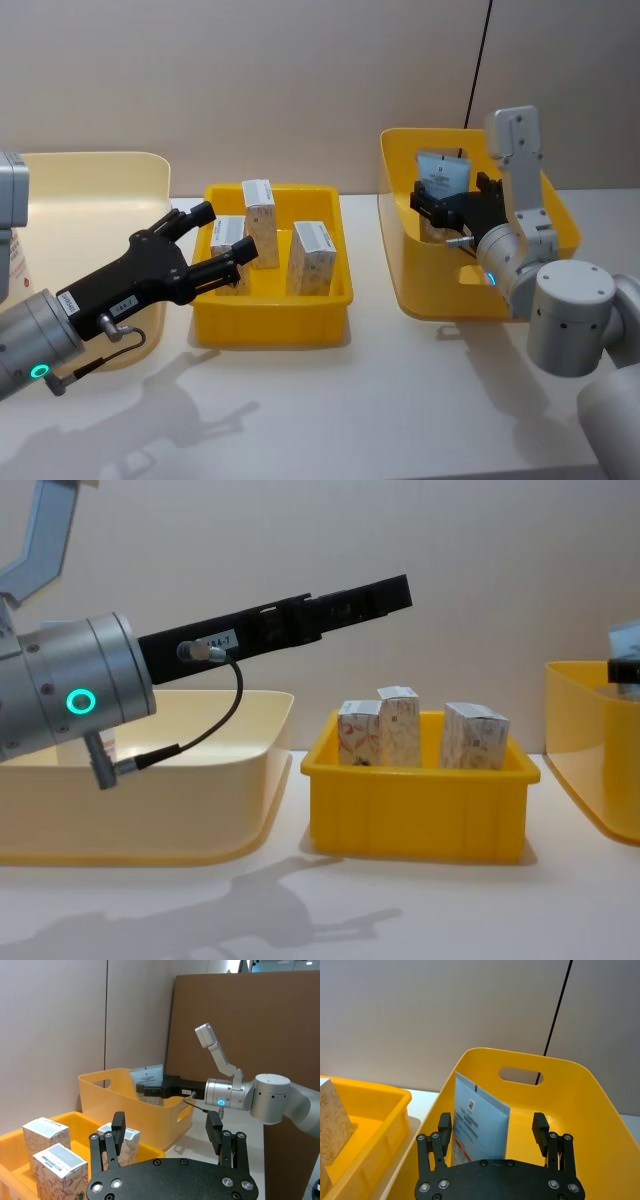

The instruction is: Bimanual collaborative sorting of washing and personal care products

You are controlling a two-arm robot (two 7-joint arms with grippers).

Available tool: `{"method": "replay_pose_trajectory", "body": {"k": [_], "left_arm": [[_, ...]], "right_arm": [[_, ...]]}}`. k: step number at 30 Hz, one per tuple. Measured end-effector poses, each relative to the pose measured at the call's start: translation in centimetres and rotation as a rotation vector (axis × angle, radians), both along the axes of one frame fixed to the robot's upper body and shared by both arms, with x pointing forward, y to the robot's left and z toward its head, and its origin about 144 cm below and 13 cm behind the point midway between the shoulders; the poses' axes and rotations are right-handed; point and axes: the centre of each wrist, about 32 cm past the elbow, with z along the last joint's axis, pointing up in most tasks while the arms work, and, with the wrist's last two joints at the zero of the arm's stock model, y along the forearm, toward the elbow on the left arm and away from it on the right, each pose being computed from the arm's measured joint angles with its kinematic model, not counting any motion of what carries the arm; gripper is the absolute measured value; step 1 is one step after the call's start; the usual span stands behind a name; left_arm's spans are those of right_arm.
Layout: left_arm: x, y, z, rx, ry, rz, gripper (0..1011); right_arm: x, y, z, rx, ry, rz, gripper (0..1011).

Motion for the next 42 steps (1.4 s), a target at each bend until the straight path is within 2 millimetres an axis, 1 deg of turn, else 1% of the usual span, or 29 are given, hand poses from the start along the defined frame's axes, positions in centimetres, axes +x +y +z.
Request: {"method": "replay_pose_trajectory", "body": {"k": [9,15,21,29,36,42], "left_arm": [[0.0,0.0,0.0,0.000,0.000,0.000,1003],[0.0,0.0,0.0,0.000,0.000,0.000,1003],[0.0,0.0,0.0,0.000,0.000,0.000,1003],[0.0,0.0,0.0,0.000,0.000,0.000,1003],[0.0,0.0,0.0,0.000,0.000,0.000,1003],[0.0,0.0,0.0,0.002,0.000,0.003,1003]], "right_arm": [[-0.1,0.0,0.0,0.000,-0.005,0.000,1001],[-0.6,-0.1,0.0,0.005,-0.047,0.016,1001],[-1.8,-0.3,0.0,0.015,-0.109,0.046,1001],[-4.2,-0.6,0.1,0.048,-0.191,0.102,1001],[-5.9,-0.7,0.0,0.072,-0.230,0.137,1001],[-6.2,-0.6,-0.2,0.074,-0.230,0.145,1001]]}}
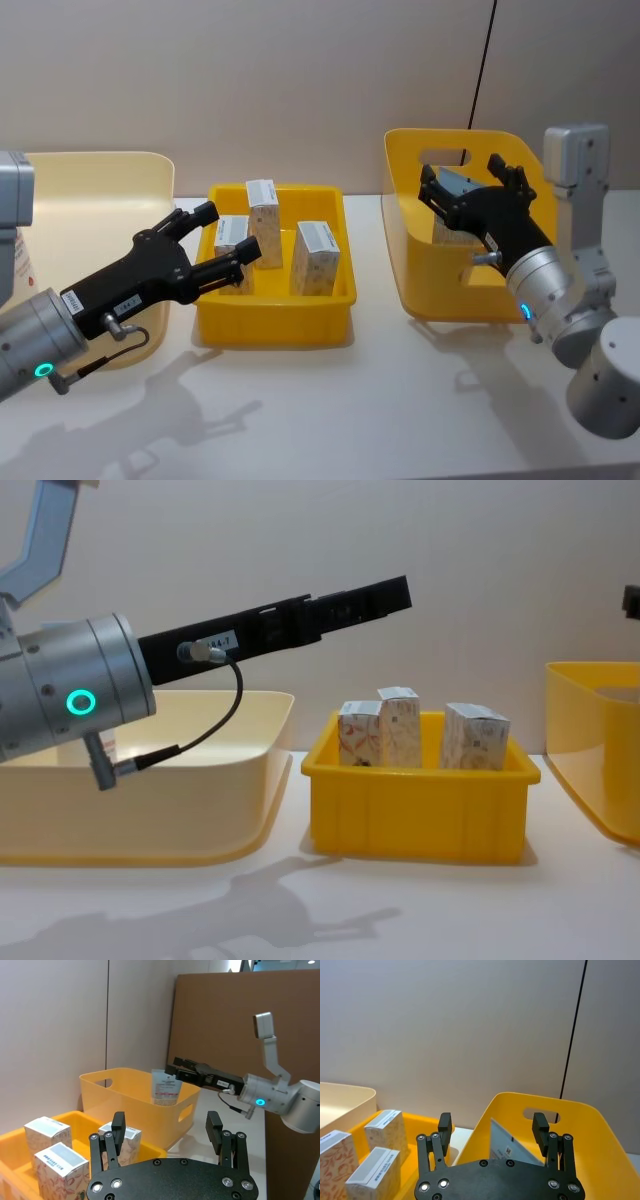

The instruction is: Bimanual collaborative sorting of washing and personal care products

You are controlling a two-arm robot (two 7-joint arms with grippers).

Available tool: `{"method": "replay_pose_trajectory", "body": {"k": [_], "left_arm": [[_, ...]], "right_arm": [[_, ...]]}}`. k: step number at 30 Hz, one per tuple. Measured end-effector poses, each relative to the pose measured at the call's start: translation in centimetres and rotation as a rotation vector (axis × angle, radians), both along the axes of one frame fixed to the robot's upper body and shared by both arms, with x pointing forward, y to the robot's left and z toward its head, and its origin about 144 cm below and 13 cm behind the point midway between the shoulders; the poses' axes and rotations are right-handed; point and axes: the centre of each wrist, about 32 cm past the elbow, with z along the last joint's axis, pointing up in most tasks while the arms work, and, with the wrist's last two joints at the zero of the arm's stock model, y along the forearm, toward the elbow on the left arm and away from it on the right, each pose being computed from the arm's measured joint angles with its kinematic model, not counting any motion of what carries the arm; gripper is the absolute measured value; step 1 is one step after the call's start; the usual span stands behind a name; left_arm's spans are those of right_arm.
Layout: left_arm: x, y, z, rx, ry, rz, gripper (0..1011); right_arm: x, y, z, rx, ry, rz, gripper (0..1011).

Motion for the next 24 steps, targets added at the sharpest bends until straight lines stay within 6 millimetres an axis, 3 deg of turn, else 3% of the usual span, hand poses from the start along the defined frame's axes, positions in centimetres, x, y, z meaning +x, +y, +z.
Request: {"method": "replay_pose_trajectory", "body": {"k": [24], "left_arm": [[-2.3,-0.8,-1.1,0.153,-0.008,0.246,1003]], "right_arm": [[-5.7,3.2,-5.4,0.015,0.058,0.185,1001]]}}
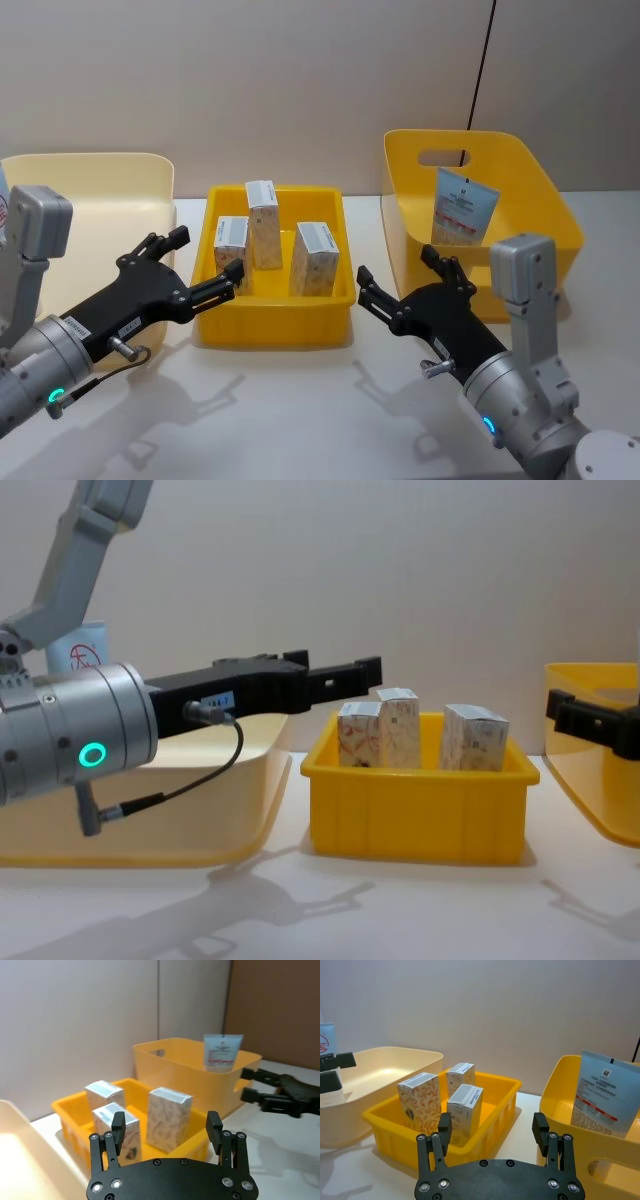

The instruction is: Bimanual collaborative sorting of washing and personal care products

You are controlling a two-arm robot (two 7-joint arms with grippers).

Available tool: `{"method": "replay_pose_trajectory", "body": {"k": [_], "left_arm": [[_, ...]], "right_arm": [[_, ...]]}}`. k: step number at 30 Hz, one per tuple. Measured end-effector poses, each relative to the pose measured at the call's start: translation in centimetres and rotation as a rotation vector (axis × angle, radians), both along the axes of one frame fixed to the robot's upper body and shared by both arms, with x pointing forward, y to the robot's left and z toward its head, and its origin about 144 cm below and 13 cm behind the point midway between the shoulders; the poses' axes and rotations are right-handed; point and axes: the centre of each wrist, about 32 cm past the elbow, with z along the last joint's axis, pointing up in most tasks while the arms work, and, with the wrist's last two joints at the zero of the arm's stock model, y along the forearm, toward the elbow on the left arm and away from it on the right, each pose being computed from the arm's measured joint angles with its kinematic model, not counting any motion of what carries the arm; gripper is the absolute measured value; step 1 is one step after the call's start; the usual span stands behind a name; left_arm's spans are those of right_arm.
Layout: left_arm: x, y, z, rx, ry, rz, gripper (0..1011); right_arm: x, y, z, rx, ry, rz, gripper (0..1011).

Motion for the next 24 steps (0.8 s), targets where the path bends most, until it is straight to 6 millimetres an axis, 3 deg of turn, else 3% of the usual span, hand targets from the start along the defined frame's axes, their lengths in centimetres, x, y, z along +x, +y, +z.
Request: {"method": "replay_pose_trajectory", "body": {"k": [24], "left_arm": [[-2.9,-0.9,-1.1,0.152,-0.071,0.290,1003]], "right_arm": [[-0.3,0.1,-0.2,0.002,0.002,0.007,1001]]}}
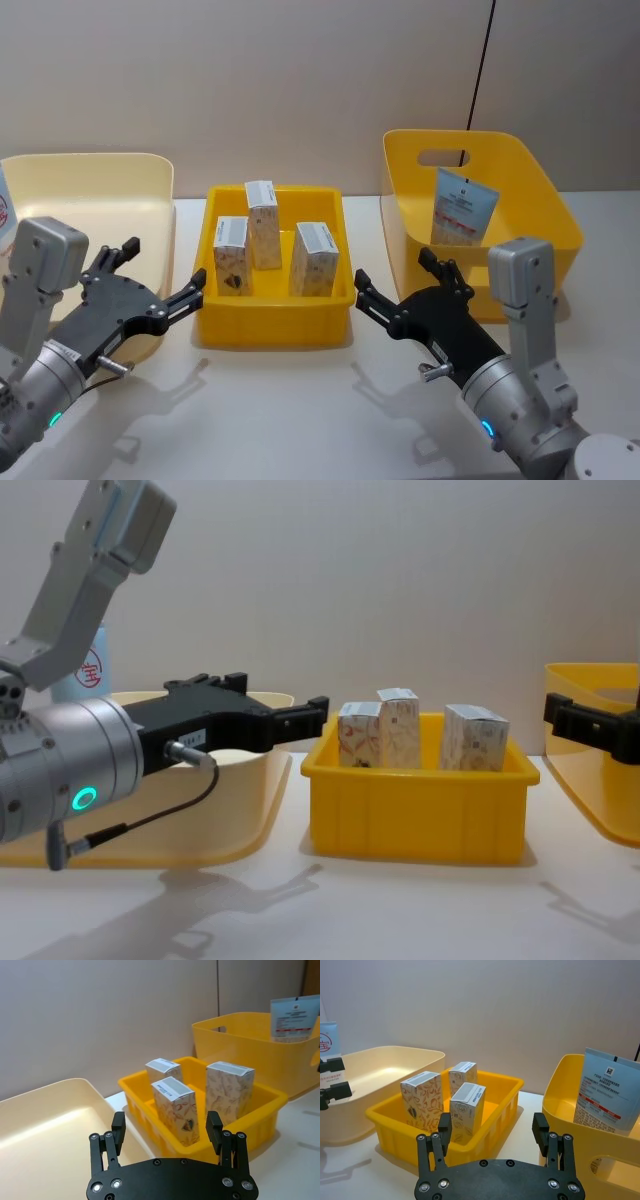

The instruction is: Bimanual collaborative sorting of washing and personal care products

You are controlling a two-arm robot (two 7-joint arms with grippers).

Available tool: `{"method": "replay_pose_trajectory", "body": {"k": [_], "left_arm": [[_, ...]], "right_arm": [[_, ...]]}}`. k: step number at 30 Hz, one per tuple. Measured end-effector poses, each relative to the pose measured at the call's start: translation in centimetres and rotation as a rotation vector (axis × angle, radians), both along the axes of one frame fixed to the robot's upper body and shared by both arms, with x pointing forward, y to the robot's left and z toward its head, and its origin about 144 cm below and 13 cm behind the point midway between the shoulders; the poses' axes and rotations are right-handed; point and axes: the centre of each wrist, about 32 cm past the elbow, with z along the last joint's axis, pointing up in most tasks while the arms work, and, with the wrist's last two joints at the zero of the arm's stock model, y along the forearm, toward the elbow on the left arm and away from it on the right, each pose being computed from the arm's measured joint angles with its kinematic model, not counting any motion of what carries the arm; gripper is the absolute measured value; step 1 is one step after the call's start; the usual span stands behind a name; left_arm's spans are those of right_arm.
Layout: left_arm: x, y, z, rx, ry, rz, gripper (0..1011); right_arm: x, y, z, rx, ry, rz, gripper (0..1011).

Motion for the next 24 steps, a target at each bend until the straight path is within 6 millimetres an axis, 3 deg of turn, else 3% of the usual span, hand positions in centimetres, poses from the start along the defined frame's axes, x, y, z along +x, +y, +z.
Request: {"method": "replay_pose_trajectory", "body": {"k": [24], "left_arm": [[-2.0,-0.7,-0.6,0.080,-0.080,0.180,1003]], "right_arm": [[0.0,0.0,0.0,0.000,0.000,-0.001,1001]]}}
